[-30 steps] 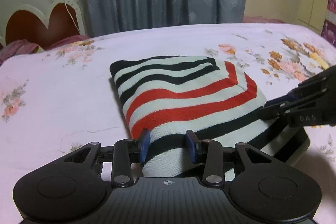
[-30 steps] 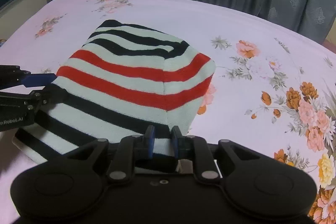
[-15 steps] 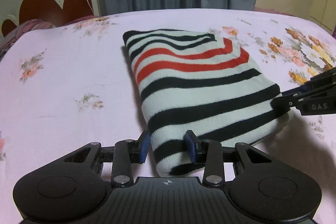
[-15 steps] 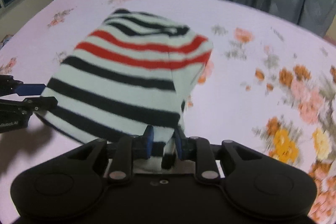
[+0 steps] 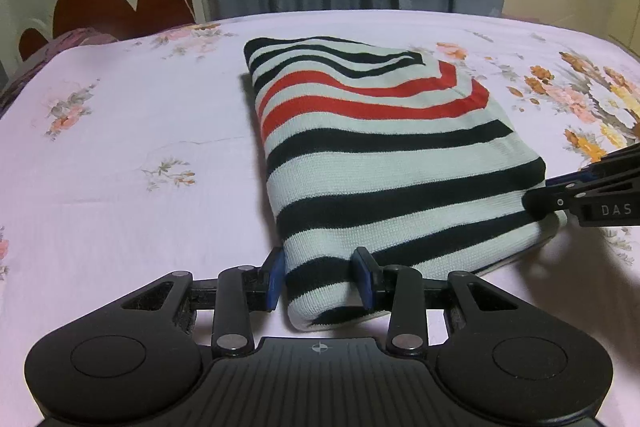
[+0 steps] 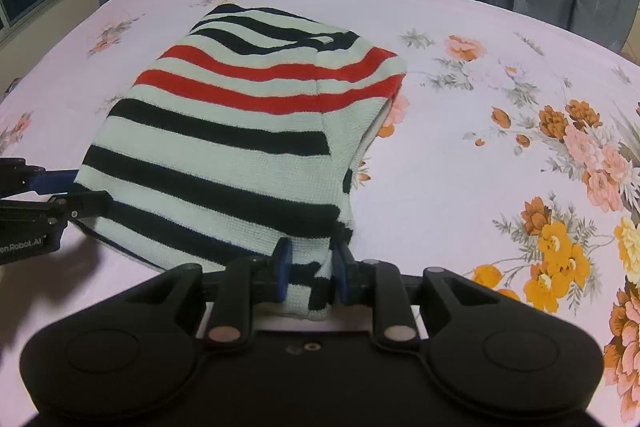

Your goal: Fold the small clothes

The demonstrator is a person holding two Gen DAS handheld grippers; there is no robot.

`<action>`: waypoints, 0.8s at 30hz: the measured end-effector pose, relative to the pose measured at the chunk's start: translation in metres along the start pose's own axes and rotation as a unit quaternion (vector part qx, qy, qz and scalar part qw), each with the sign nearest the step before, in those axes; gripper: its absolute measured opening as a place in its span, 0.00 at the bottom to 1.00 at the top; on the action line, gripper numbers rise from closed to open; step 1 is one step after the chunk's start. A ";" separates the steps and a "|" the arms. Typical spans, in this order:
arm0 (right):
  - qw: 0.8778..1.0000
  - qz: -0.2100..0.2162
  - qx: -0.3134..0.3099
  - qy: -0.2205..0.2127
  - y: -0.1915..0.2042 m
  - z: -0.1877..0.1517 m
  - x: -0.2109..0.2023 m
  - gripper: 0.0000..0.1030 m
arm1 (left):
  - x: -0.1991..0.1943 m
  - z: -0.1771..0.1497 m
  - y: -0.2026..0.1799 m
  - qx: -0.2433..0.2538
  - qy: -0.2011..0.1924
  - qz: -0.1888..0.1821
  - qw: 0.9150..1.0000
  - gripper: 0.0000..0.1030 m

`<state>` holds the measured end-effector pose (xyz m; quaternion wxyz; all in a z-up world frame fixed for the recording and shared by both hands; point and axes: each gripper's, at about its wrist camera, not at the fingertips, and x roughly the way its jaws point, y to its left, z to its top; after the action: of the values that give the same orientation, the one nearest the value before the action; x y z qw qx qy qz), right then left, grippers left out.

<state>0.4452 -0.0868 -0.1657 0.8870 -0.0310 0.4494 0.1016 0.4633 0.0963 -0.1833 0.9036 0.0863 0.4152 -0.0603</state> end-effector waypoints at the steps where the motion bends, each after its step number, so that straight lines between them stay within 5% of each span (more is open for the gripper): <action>1: 1.000 0.000 0.000 -0.001 0.000 0.000 0.000 0.21 | 0.000 0.000 -0.001 0.002 0.000 0.003 1.000 0.36; 19: 0.999 0.013 0.041 0.016 -0.005 0.004 -0.001 0.26 | -0.002 0.006 -0.012 -0.003 0.011 0.032 0.999 0.36; 20: 0.999 0.012 0.046 0.016 -0.005 0.005 -0.004 0.29 | -0.007 0.007 -0.013 -0.011 0.005 0.037 0.999 0.40; 21: 0.999 0.008 0.049 0.012 -0.006 0.004 -0.010 0.47 | -0.013 0.006 -0.013 -0.020 -0.005 0.042 0.999 0.67; 22: 0.999 0.000 0.053 0.003 -0.006 0.003 -0.018 0.76 | -0.019 0.003 -0.014 -0.030 -0.018 0.047 0.998 0.99; 24: 0.998 -0.004 0.049 -0.026 -0.005 -0.005 -0.036 0.89 | -0.036 -0.005 -0.021 -0.034 -0.049 0.057 0.997 1.00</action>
<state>0.4220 -0.0975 -0.1399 0.8992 0.0136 0.4307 0.0763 0.4330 0.0782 -0.1612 0.9274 0.0756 0.3664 0.0014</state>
